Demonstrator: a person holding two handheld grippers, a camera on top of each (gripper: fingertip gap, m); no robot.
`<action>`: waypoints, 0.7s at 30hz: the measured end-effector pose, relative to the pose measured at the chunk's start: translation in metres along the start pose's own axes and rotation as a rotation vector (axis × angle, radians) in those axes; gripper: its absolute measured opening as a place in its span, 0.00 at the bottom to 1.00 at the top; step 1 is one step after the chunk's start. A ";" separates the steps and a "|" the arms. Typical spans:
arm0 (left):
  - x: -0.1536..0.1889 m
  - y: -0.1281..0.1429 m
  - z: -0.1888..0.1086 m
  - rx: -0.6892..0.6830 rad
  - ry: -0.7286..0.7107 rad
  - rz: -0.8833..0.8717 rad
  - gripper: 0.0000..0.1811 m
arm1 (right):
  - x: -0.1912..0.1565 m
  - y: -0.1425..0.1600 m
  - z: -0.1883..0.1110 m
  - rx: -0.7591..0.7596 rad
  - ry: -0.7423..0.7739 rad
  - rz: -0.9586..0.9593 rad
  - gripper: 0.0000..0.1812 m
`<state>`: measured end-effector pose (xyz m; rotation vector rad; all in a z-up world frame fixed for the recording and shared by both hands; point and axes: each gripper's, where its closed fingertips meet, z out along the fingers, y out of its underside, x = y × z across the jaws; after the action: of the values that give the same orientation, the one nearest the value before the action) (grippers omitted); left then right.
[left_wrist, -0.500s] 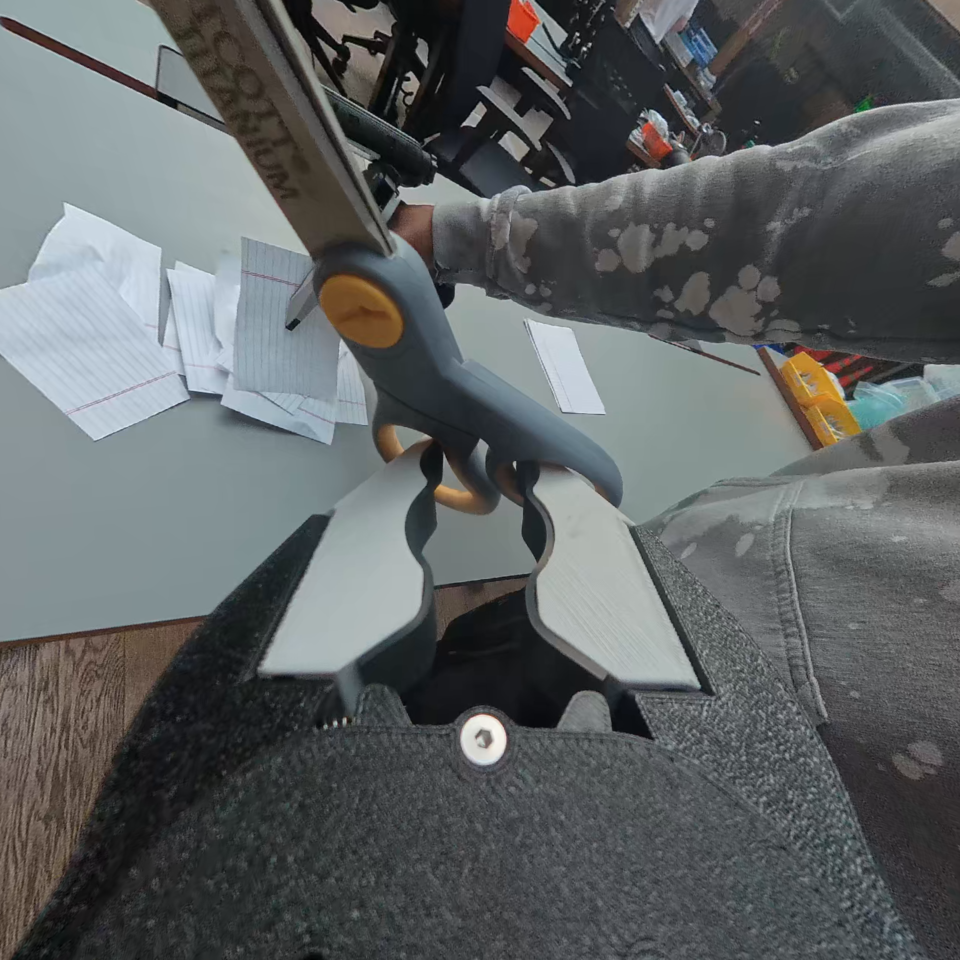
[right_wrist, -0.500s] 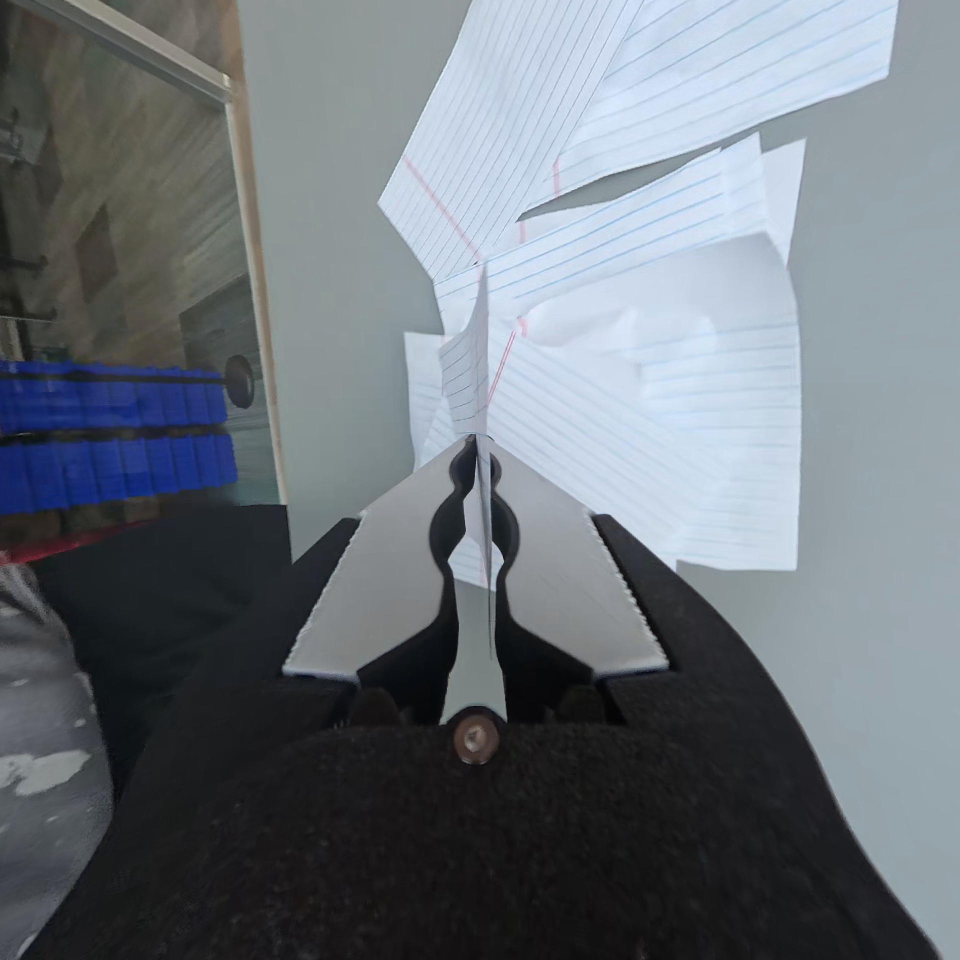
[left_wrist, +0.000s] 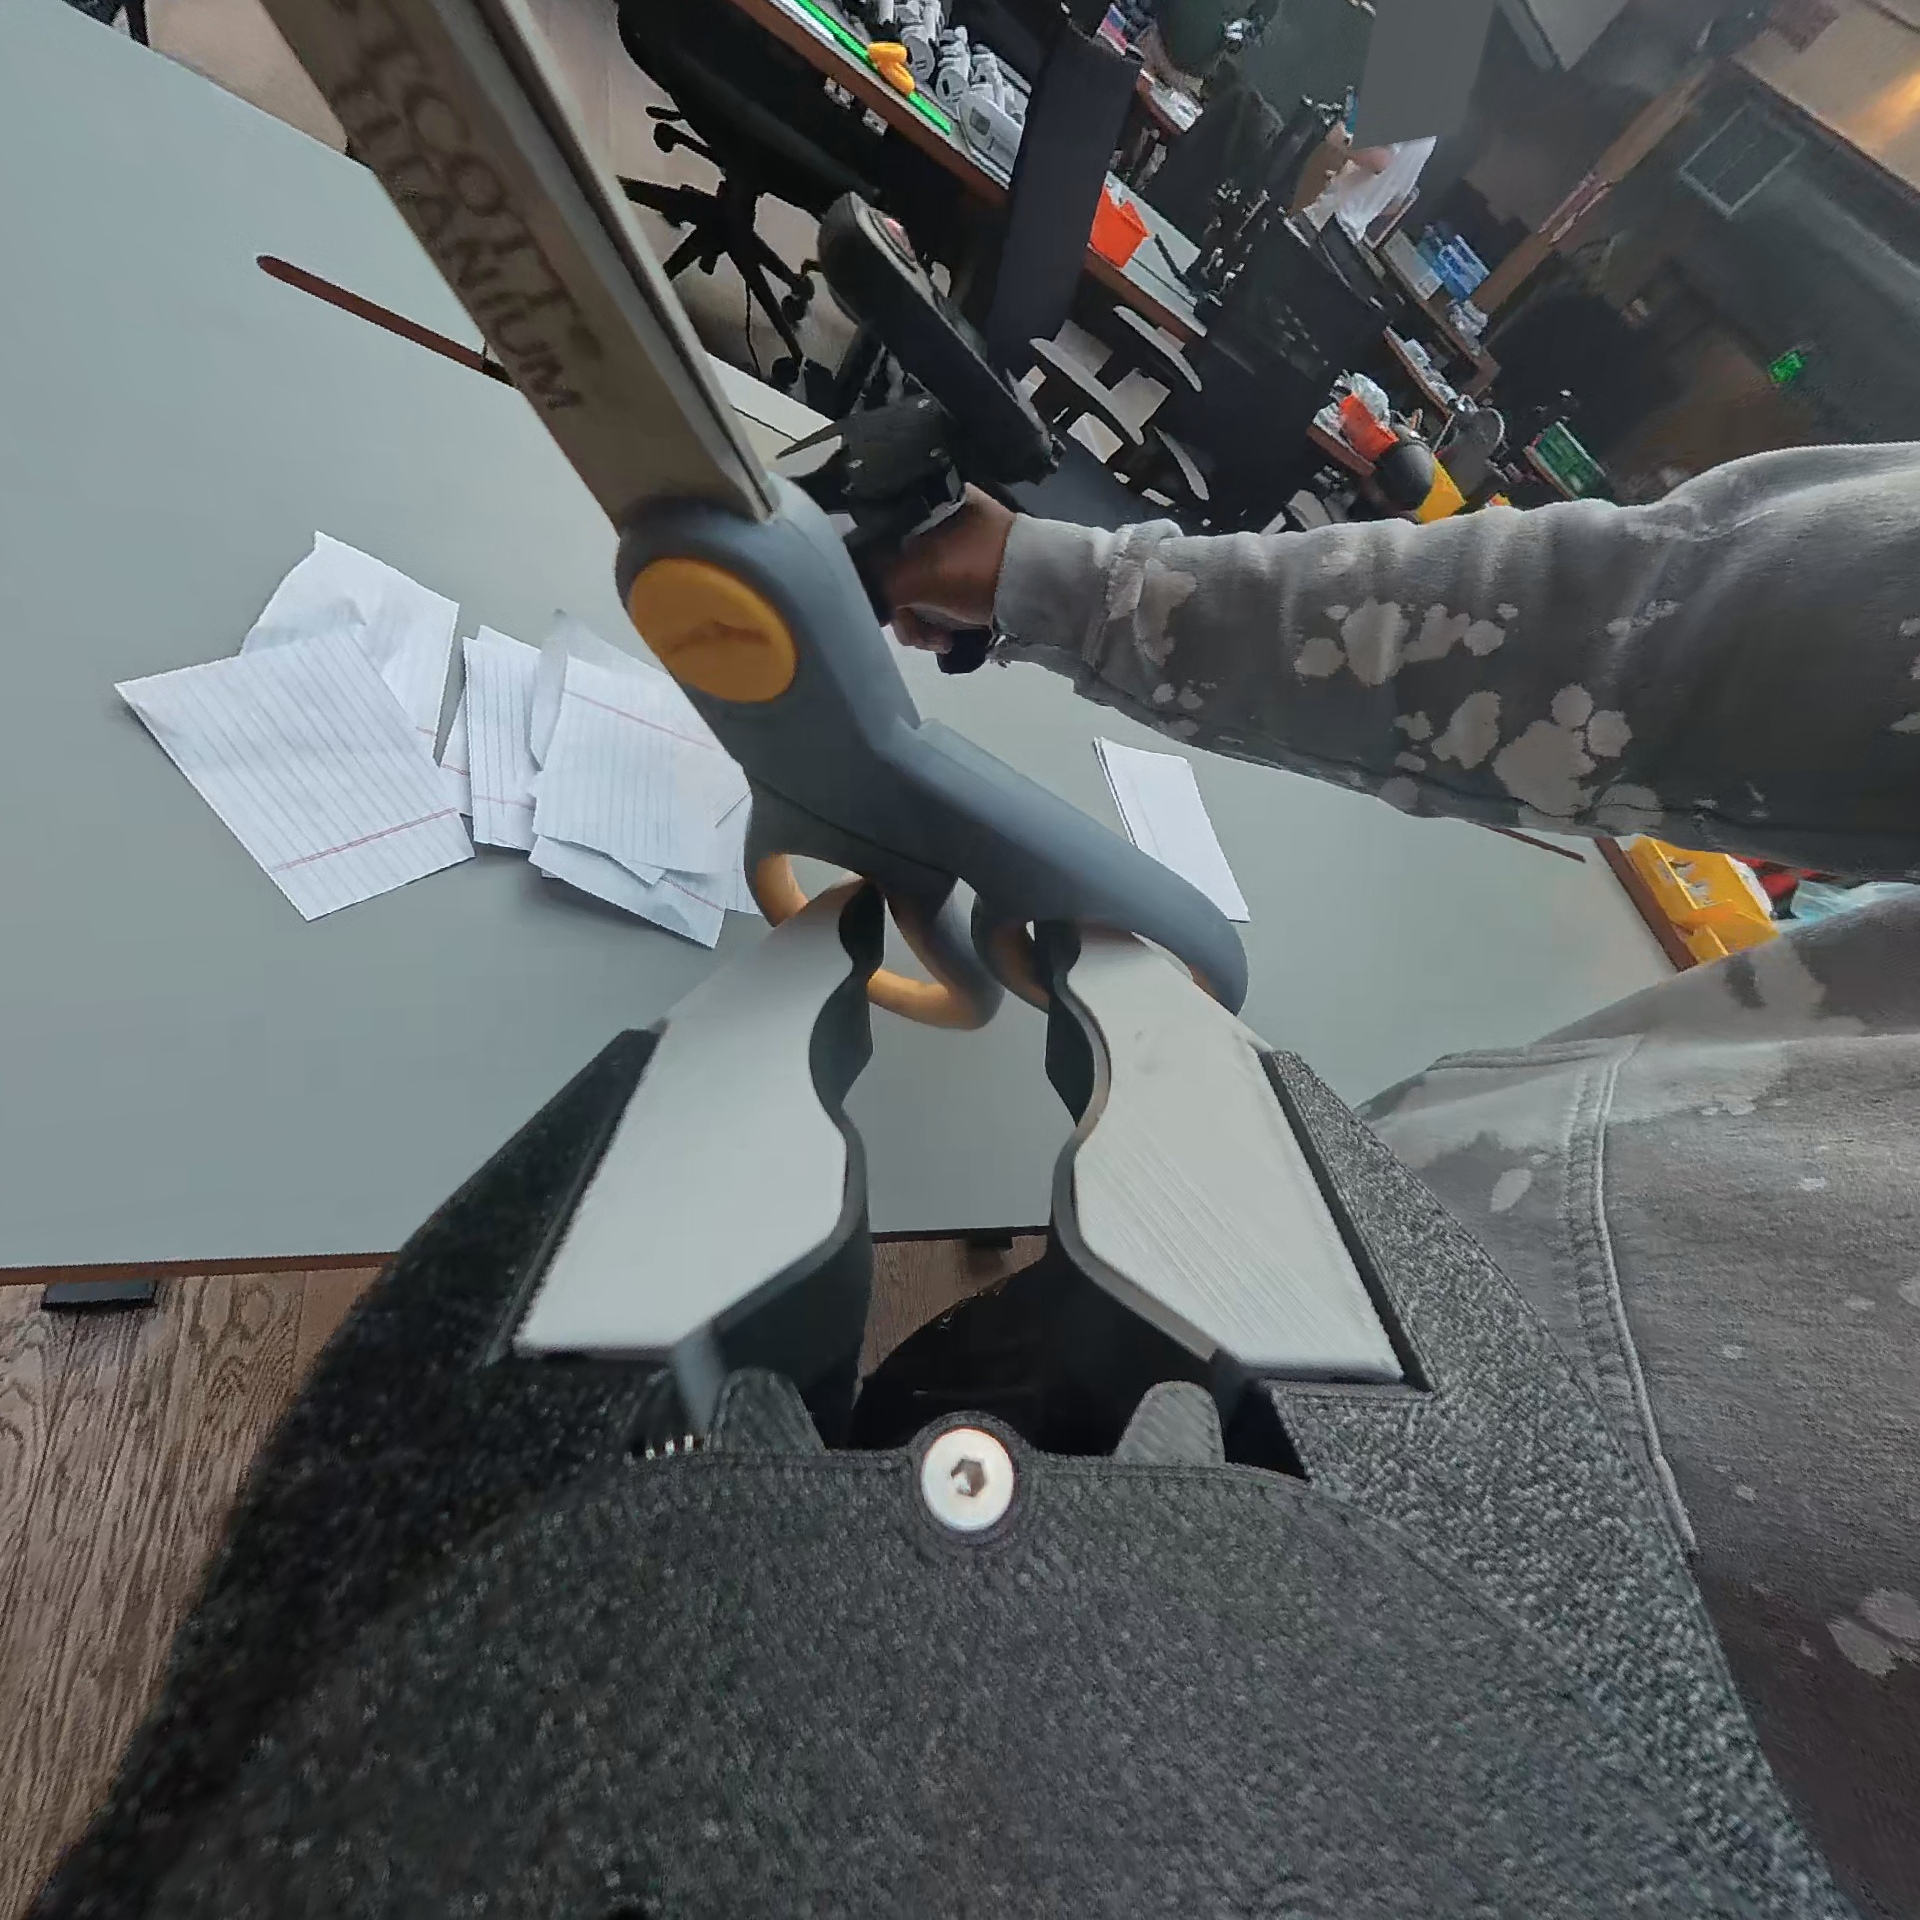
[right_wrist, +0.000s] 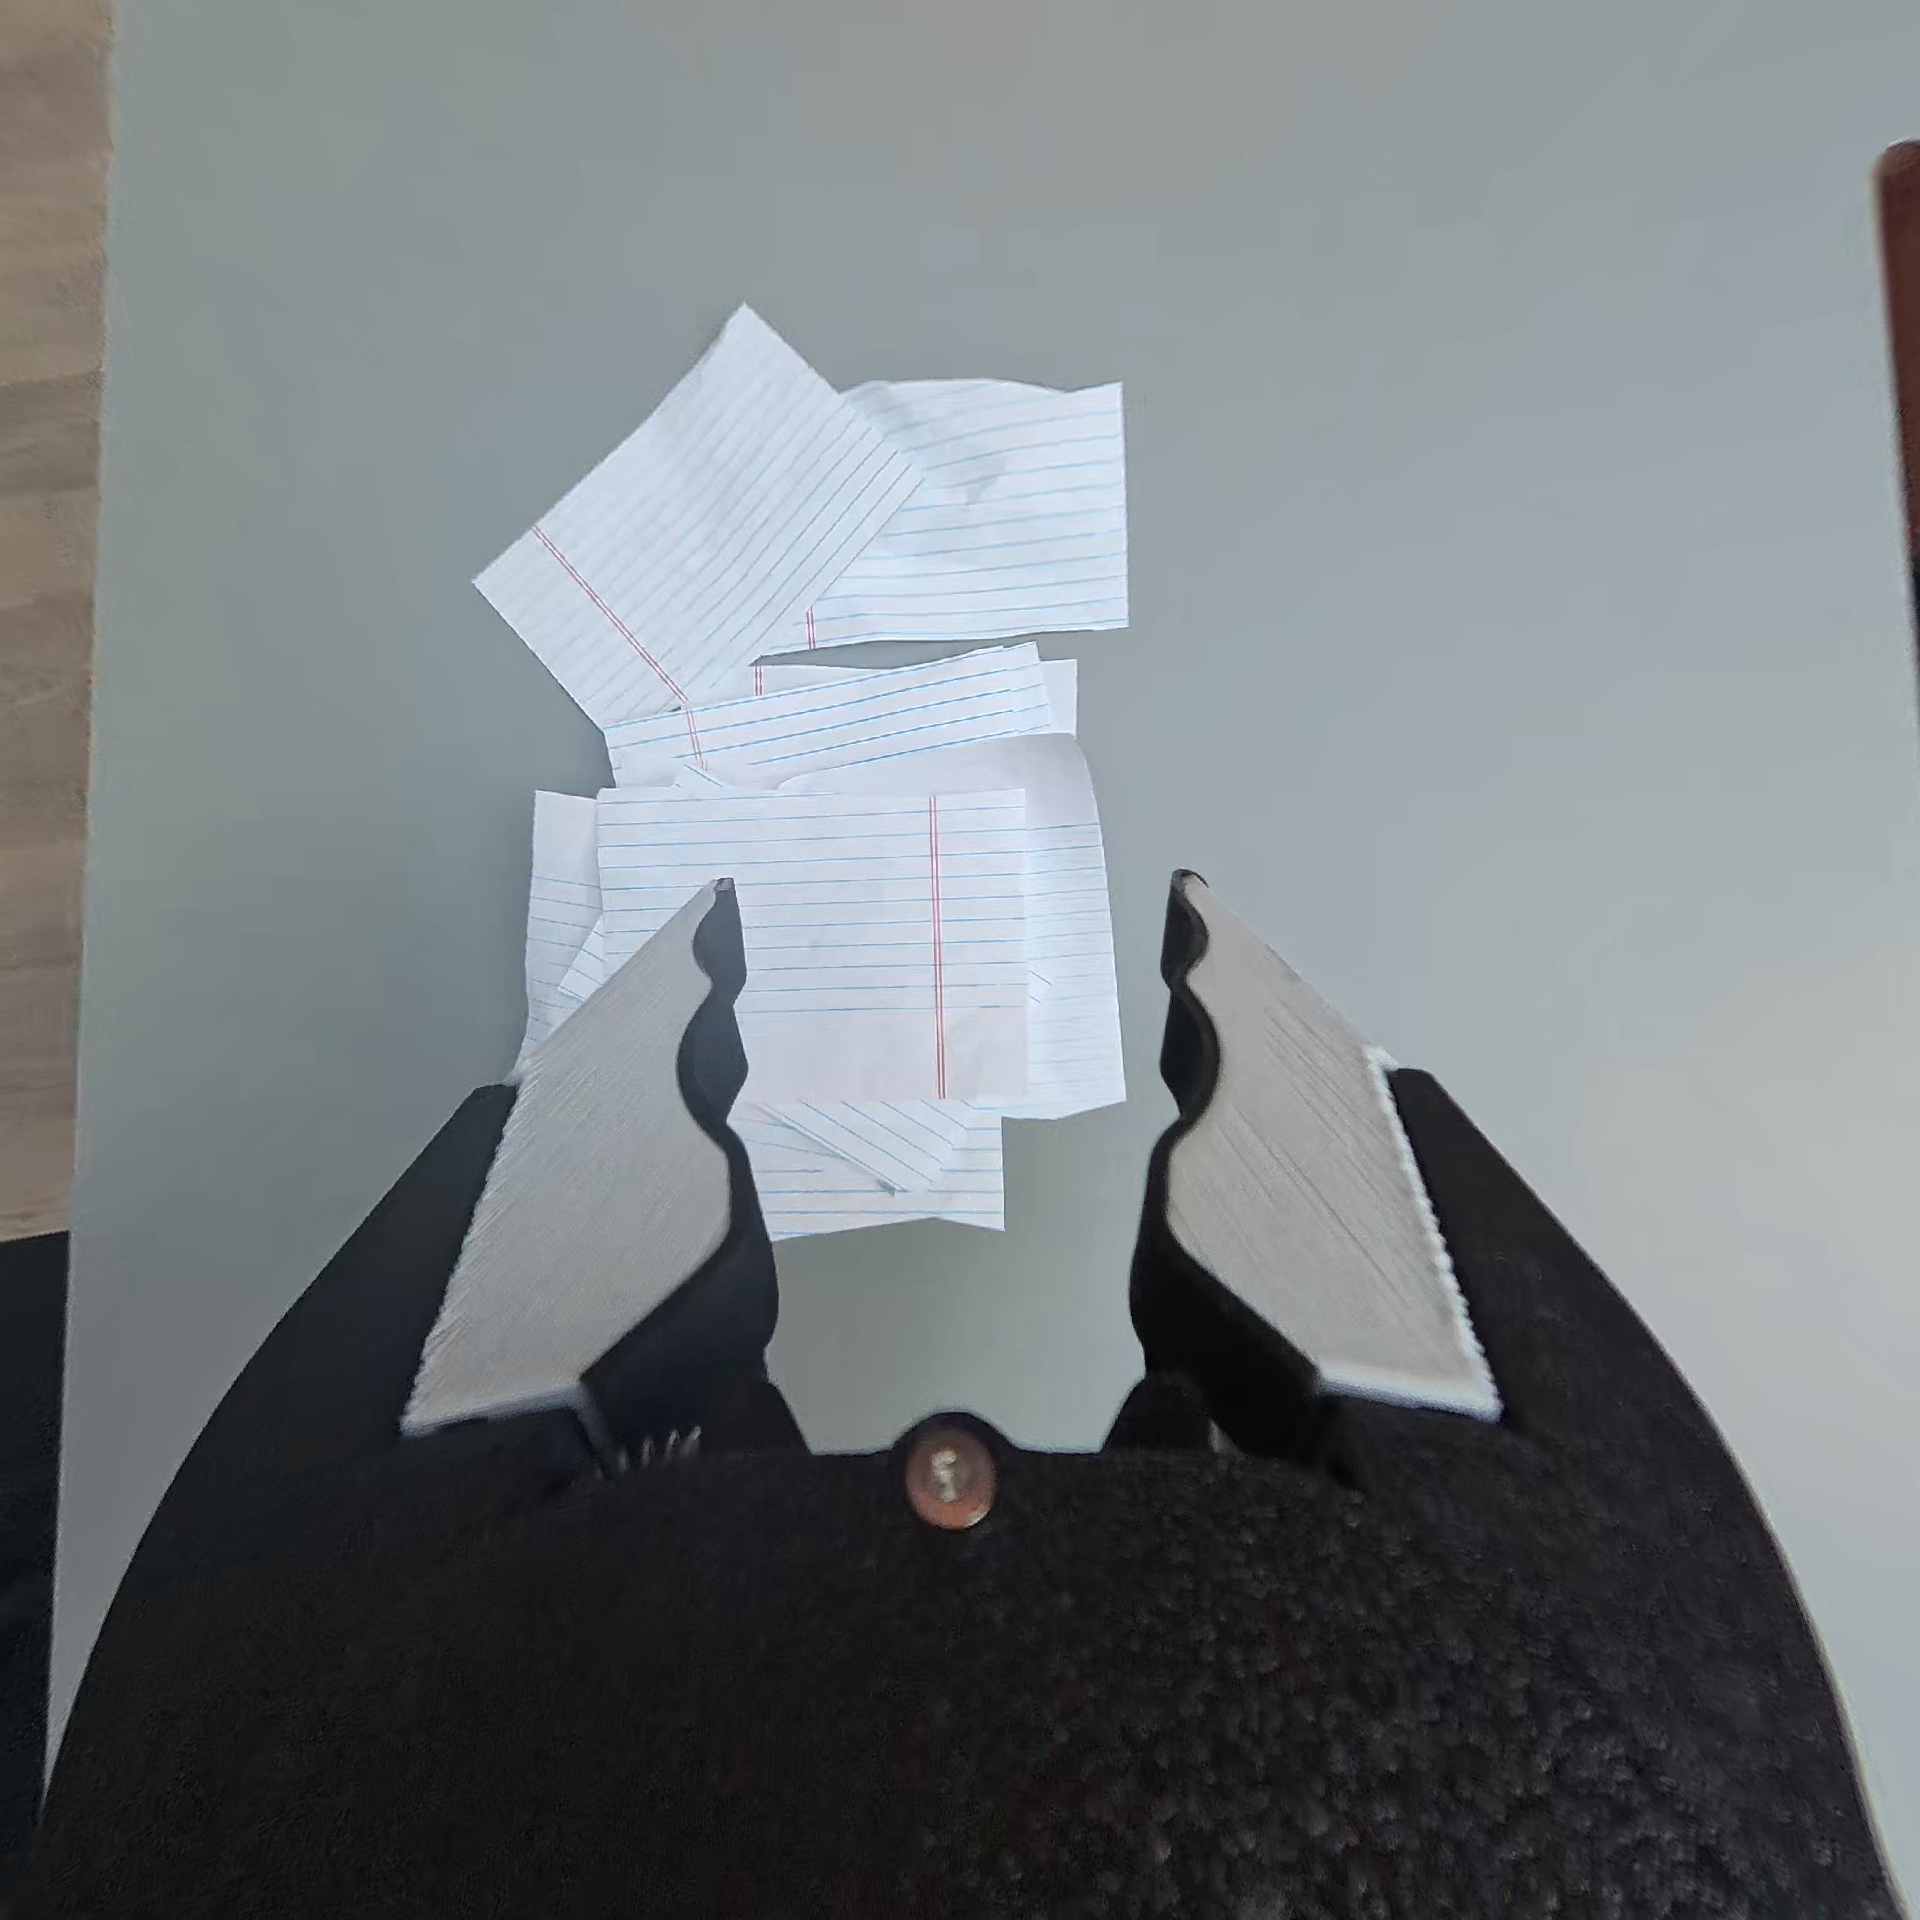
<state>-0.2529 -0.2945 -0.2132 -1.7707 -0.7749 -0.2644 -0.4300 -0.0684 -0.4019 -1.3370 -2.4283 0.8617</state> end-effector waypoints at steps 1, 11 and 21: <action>0.002 -0.002 0.000 0.000 -0.002 0.010 0.15 | 0.001 -0.001 -0.014 0.034 0.012 0.007 0.45; 0.003 -0.013 -0.014 0.073 -0.049 0.010 0.16 | -0.086 0.039 -0.115 0.260 -0.050 0.121 0.43; -0.087 -0.026 -0.102 0.129 -0.160 0.026 0.16 | -0.217 -0.003 -0.052 0.333 -0.128 0.284 0.40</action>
<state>-0.3142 -0.4161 -0.2047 -1.6925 -0.8634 -0.0538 -0.2877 -0.2300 -0.3434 -1.5510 -2.0836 1.3918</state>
